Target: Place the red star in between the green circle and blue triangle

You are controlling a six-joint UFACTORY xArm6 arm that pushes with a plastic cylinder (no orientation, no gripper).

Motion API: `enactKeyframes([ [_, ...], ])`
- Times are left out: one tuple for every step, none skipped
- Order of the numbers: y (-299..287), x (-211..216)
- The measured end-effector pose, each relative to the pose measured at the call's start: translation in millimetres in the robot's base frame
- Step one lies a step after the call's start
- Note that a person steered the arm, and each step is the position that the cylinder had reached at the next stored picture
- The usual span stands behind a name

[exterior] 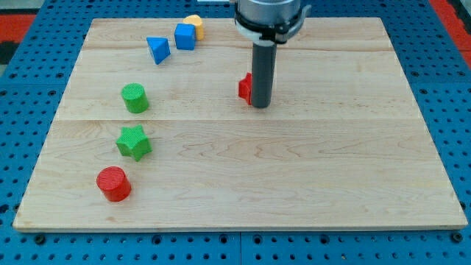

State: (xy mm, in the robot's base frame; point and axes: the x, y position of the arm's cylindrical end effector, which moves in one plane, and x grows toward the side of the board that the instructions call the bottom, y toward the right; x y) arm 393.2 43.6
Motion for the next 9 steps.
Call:
enactKeyframes([
  [37, -8],
  [8, -31],
  [-46, -44],
  [-27, -20],
  [-40, -8],
  [-73, -29],
  [-96, -37],
  [-120, -46],
  [-158, -62],
])
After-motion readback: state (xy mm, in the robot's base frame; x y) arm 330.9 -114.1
